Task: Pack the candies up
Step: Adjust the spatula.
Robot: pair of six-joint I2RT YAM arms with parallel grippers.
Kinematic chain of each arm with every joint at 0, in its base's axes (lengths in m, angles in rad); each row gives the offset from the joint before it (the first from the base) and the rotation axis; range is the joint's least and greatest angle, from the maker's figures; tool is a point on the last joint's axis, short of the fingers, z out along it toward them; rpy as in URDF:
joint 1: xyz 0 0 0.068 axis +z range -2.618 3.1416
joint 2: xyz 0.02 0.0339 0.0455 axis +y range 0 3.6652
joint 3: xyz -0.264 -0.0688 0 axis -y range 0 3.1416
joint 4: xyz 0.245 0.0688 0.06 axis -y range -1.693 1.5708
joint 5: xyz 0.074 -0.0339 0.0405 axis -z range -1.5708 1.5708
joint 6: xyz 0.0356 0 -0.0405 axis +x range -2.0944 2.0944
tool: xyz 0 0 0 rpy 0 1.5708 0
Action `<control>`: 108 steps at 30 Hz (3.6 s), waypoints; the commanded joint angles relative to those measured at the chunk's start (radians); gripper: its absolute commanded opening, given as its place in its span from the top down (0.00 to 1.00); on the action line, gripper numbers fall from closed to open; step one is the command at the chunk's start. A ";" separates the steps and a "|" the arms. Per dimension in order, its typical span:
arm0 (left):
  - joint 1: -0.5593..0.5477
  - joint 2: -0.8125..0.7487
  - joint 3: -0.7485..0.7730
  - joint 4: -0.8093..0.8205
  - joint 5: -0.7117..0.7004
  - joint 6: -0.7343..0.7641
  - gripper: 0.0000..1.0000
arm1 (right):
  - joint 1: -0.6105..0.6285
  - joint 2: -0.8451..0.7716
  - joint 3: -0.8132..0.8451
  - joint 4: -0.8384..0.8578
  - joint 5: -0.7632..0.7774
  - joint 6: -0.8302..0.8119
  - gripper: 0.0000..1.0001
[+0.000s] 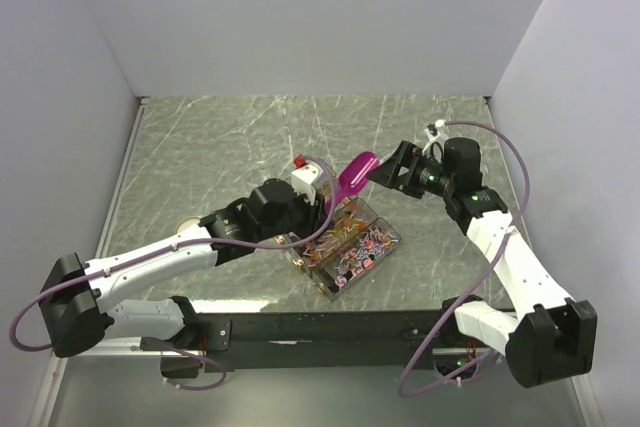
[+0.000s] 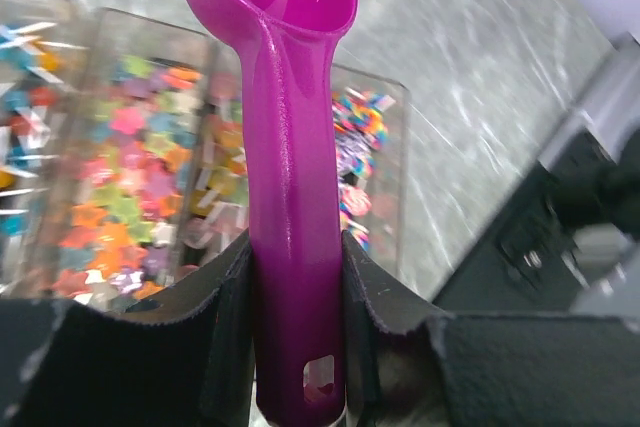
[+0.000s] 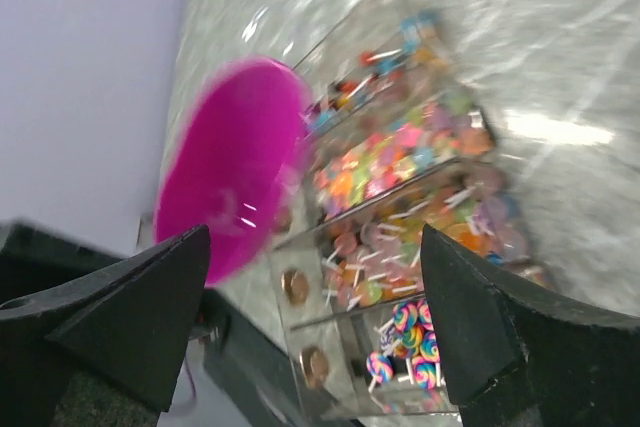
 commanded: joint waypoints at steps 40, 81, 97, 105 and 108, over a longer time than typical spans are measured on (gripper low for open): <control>-0.172 0.025 -0.018 0.191 -0.295 0.312 0.17 | 0.022 -0.033 0.036 -0.187 0.073 0.283 1.00; -0.065 -0.007 -0.121 0.239 -0.017 0.349 0.56 | 0.031 0.003 -0.065 -0.098 -0.069 0.354 1.00; -0.034 -0.090 -0.168 0.269 0.063 0.296 0.73 | 0.030 0.039 -0.108 -0.105 -0.085 0.363 1.00; -0.031 -0.171 -0.170 0.283 0.045 0.264 0.82 | 0.022 0.053 -0.148 -0.095 -0.101 0.369 1.00; -0.025 -0.194 -0.159 0.274 0.053 0.247 0.86 | 0.020 0.054 -0.164 -0.085 -0.104 0.373 0.99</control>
